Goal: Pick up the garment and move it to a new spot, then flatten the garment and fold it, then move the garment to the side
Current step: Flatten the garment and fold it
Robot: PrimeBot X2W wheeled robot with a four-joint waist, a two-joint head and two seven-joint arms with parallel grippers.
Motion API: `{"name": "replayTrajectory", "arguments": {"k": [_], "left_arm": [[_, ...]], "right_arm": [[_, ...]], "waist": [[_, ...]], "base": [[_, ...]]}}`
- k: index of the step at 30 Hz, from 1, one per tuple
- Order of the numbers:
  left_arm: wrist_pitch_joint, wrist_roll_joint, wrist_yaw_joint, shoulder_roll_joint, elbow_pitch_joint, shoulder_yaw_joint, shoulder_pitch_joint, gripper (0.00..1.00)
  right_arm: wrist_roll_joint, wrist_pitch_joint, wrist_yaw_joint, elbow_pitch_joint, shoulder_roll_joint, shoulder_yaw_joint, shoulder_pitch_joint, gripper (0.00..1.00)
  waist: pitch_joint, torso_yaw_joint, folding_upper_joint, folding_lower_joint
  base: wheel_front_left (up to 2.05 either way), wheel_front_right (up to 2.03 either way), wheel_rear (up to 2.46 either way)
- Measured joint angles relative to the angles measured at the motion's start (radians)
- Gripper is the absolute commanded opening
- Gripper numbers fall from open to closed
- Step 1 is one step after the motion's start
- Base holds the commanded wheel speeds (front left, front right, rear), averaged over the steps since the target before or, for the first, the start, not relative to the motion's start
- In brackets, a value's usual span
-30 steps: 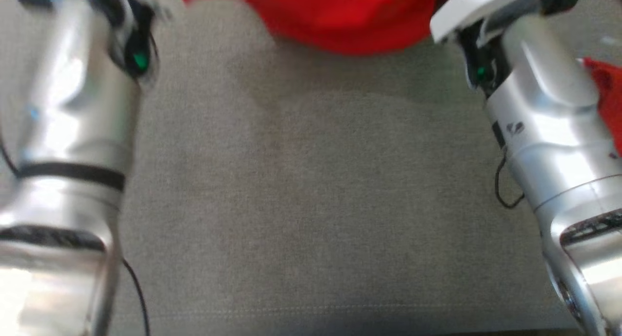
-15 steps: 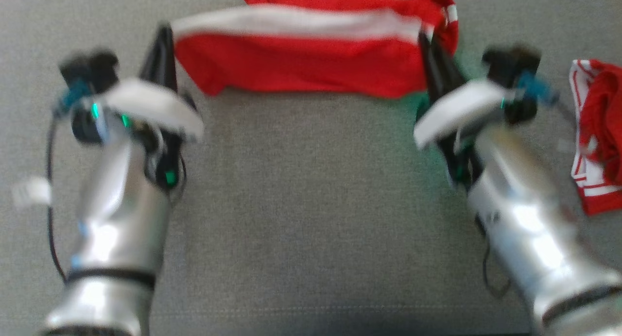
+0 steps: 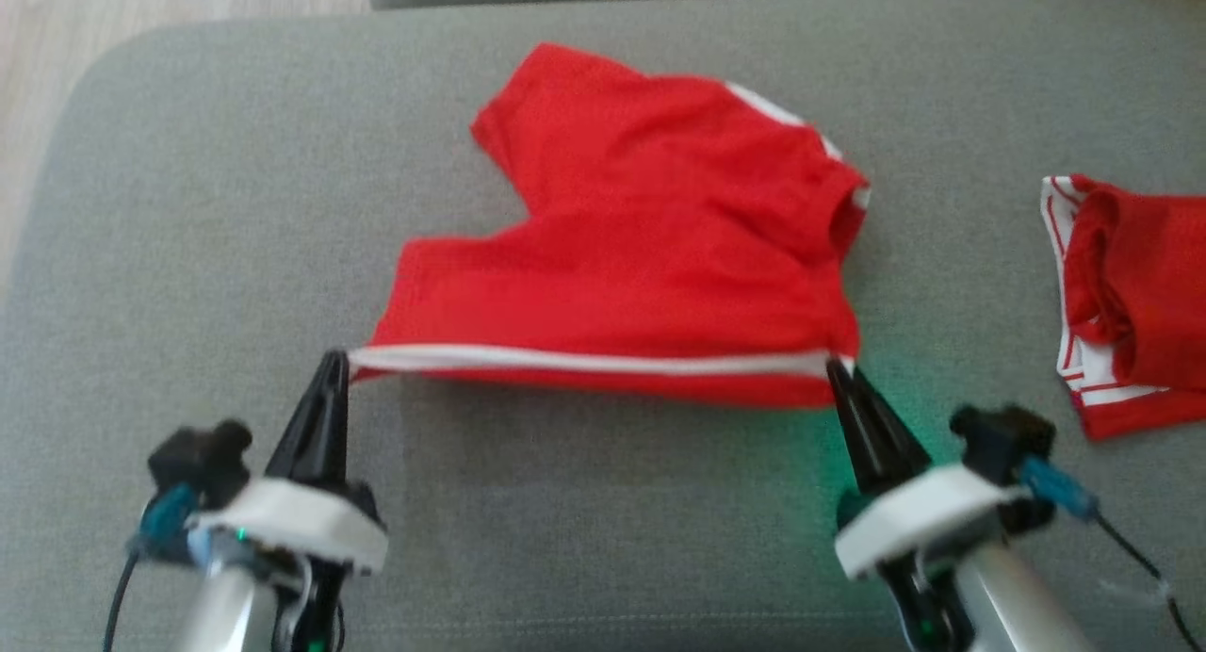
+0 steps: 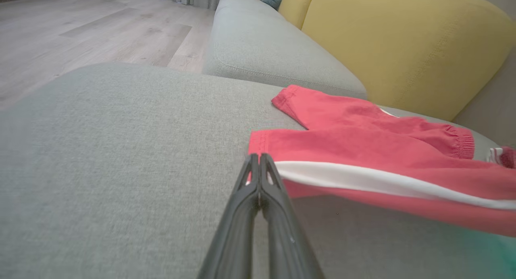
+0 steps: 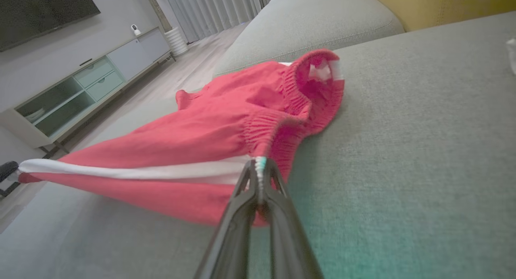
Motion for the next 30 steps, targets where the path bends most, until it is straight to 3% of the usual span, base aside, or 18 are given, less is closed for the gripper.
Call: {"name": "replayTrajectory", "arguments": {"k": [9, 14, 18, 23, 30], "left_arm": [[0.146, -0.001, 0.086, 0.021, -0.380, 0.005, 0.236, 0.00], [0.195, -0.001, 0.084, 0.053, -0.468, 0.001, 0.244, 0.00], [0.200, -0.001, 0.047, 0.070, -0.414, -0.012, 0.131, 0.00], [0.218, -0.045, 0.002, 0.082, -0.260, -0.052, -0.104, 0.00], [0.254, -0.115, -0.012, 0.124, 0.023, -0.211, -0.470, 0.00]], "right_arm": [[-0.056, 0.203, 0.000, -0.432, 0.032, -0.102, 0.348, 0.00], [-0.035, 0.253, 0.000, -0.535, 0.045, -0.117, 0.420, 0.00], [-0.012, 0.274, 0.000, -0.529, 0.045, -0.127, 0.395, 0.00], [0.012, 0.279, 0.000, -0.476, 0.045, -0.131, 0.244, 0.00], [0.076, 0.190, 0.000, -0.349, 0.044, -0.124, 0.035, 0.00]], "waist": [[-0.046, -0.006, 0.0000, 0.0000], [-0.035, -0.008, 0.0000, 0.0000], [-0.016, -0.012, 0.0000, 0.0000], [0.031, -0.031, 0.0000, 0.0000], [0.124, -0.068, 0.0000, 0.0002]], "base": [[0.00, 0.00, 0.00], [0.00, 0.00, 0.00], [0.00, 0.00, 0.00], [0.00, 0.00, 0.00], [0.00, 0.00, 0.00]]}}
